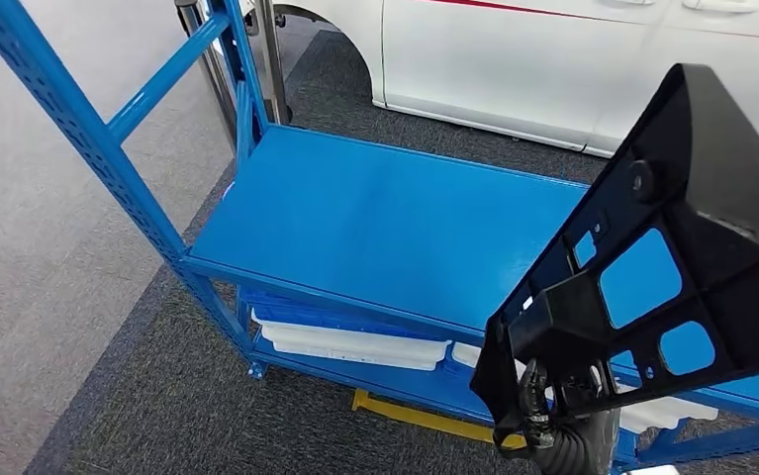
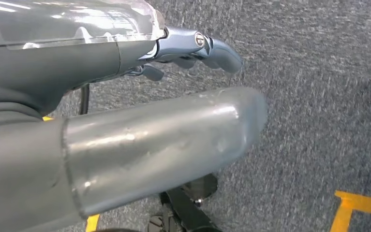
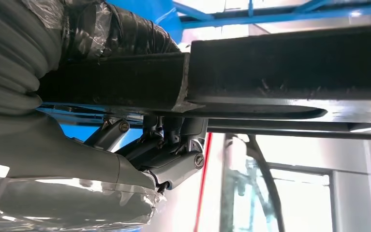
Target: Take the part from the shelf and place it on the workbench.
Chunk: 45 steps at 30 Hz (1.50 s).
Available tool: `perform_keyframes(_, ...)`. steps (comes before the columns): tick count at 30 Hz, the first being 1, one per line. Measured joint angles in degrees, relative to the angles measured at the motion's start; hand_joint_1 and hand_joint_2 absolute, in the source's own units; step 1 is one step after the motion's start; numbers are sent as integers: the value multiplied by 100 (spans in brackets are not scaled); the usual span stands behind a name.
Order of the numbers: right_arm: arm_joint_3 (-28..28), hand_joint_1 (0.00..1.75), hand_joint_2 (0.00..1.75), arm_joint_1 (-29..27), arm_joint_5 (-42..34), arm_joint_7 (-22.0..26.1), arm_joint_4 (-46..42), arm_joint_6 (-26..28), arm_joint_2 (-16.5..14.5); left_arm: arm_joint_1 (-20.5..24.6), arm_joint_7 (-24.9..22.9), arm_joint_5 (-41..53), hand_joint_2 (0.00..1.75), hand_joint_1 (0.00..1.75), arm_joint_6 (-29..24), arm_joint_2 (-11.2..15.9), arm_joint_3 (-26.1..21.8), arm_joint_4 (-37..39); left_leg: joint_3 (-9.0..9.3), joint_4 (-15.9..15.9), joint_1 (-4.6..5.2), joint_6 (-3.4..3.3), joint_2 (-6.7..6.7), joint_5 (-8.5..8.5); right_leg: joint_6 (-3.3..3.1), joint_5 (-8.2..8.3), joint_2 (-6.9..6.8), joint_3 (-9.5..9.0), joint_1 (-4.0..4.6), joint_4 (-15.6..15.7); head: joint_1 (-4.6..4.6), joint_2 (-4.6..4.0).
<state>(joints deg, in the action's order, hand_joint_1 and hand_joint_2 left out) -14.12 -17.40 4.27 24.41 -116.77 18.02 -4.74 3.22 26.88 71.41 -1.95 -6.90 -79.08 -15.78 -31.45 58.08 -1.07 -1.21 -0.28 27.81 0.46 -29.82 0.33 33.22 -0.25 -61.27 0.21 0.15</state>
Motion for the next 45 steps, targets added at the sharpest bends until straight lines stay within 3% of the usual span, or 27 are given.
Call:
perform_keyframes(3,-8,175,175,-60,4,167,-10,-155,0,4,-8,30,0,0,-5,-15,-7,0,6,-20,-3,-51,22,-19,73,-513,-4,453,-32,-976,1,0)
perform_keyframes(4,-10,175,175,-77,2,186,-10,-194,0,4,-12,40,0,0,-4,-18,-8,0,5,-17,0,-53,26,-17,87,-593,-5,591,-41,-1262,1,0)
perform_keyframes(5,-11,175,175,-93,2,195,-10,-216,0,4,-14,47,0,0,-4,-19,-9,0,8,-13,1,-52,26,-14,94,-566,-6,648,-49,-1369,1,0)
perform_keyframes(6,-13,175,175,-104,1,199,-10,-231,0,4,-15,50,0,0,-4,-22,-10,0,14,-9,1,-47,22,-9,93,-428,-7,595,-55,-1248,1,0)
perform_keyframes(9,-13,175,175,-109,-1,205,-10,-248,0,6,-16,54,0,0,-2,-44,-11,0,30,17,11,-1,7,17,32,115,-17,80,-44,-151,1,0)
perform_keyframes(11,-16,175,175,-116,-12,213,-13,-262,0,5,-21,54,0,0,3,-53,-13,0,13,34,27,49,5,13,-16,196,-12,-53,-13,171,0,0)
perform_keyframes(14,-21,175,175,-134,-81,251,-14,-345,-4,3,-69,58,0,0,15,-56,-19,0,-9,60,28,131,5,42,-99,245,-11,-30,-22,214,-1,0)
perform_keyframes(15,-28,175,175,-137,-96,274,-15,-381,-12,4,-90,63,0,0,14,-57,-21,0,-46,162,25,156,5,150,-144,273,-22,-24,-36,241,-1,0)
perform_keyframes(17,-54,175,175,-155,-85,322,-20,-426,-35,6,-133,84,0,0,11,-58,-20,0,-241,697,13,192,8,559,-216,323,-47,13,-44,266,-2,0)
perform_keyframes(19,-94,175,175,-195,-21,366,-24,-429,-48,-1,-180,118,0,0,5,-61,-19,0,-464,1382,8,216,9,933,-240,360,-60,86,-29,244,-3,0)
perform_keyframes(20,-118,175,175,-219,15,379,-25,-423,-48,-4,-201,132,0,0,2,-61,-19,0,-483,1534,8,220,9,982,-241,379,-64,125,-23,226,-3,0)
perform_keyframes(21,-141,175,175,-243,39,388,-26,-413,-48,-6,-213,139,0,0,-2,-60,-19,-1,-394,1469,8,218,9,923,-234,397,-64,165,-19,206,-3,0)
perform_keyframes(22,-161,175,175,-267,49,393,-28,-398,-48,-4,-219,146,0,0,-4,-57,-19,-1,-203,1190,8,208,9,779,-222,414,-62,201,-18,181,-3,0)
perform_keyframes(24,-187,175,175,-327,45,421,-50,-362,-48,12,-226,161,0,0,-4,-52,-19,-3,263,397,20,171,5,501,-182,444,-61,265,-9,118,-4,0)
perform_keyframes(26,-201,175,175,-399,19,477,-84,-341,-47,21,-233,167,0,0,-4,-54,-18,-4,457,-8,45,127,-4,397,-118,488,-62,304,1,83,-3,0)
perform_keyframes(29,-221,175,175,-491,-27,542,-115,-338,-46,11,-236,161,0,0,-4,-62,-18,-4,399,-41,50,38,11,285,-6,561,-49,320,-5,106,-1,0)
perform_keyframes(30,-223,175,175,-514,-48,556,-123,-336,-46,18,-236,160,0,0,-4,-67,-18,-4,358,-57,38,-6,28,224,24,475,-41,350,-9,57,2,0)
perform_keyframes(32,-223,175,175,-540,-101,576,-134,-333,-44,33,-236,155,0,0,-4,-75,-19,-4,237,-79,15,-82,68,100,67,9,-29,489,-29,-342,4,0)
perform_keyframes(34,-223,175,175,-551,-140,590,-136,-328,-41,33,-249,152,0,0,-9,-73,-19,-4,88,-63,24,-111,88,-6,102,-494,-30,644,-47,-1040,5,0)
perform_keyframes(35,-223,175,175,-559,-163,598,-136,-324,-39,32,-263,154,0,0,-16,-73,-19,-4,13,-46,28,-109,97,-54,116,-584,-31,651,-55,-1286,5,0)
perform_keyframes(36,-223,175,175,-567,-199,608,-135,-323,-38,32,-279,156,0,0,-24,-72,-19,-4,-66,-23,31,-103,110,-96,124,-538,-33,563,-60,-1345,5,0)
perform_keyframes(37,-223,175,175,-573,-240,617,-134,-328,-38,32,-292,157,0,0,-33,-73,-19,-4,-135,3,31,-95,120,-128,124,-402,-37,381,-63,-1191,5,0)
perform_keyframes(38,-223,175,175,-577,-289,627,-135,-342,-37,31,-300,157,0,0,-43,-73,-19,-4,-195,31,30,-81,130,-157,113,-249,-57,97,-64,-843,5,0)
perform_keyframes(40,-223,175,175,-579,-361,642,-136,-370,-35,26,-303,150,0,0,-61,-75,-19,-4,-268,68,43,-30,148,-214,60,-151,-129,-436,-35,-53,2,0)
perform_keyframes(41,-223,175,175,-583,-383,650,-137,-377,-33,24,-303,147,0,0,-70,-75,-19,-4,-280,72,47,6,160,-247,24,-157,-153,-587,-14,210,1,0)
perform_keyframes(44,-225,175,175,-601,-418,665,-139,-387,-27,28,-303,144,0,0,-82,-74,-19,-5,-298,61,43,111,203,-326,-99,-106,-117,-560,6,347,-2,0)
perform_keyframes(45,-226,175,175,-605,-448,671,-139,-404,-26,29,-303,144,0,0,-83,-71,-19,-5,-332,107,39,141,189,-259,-150,-63,-95,-515,-6,361,-3,0)
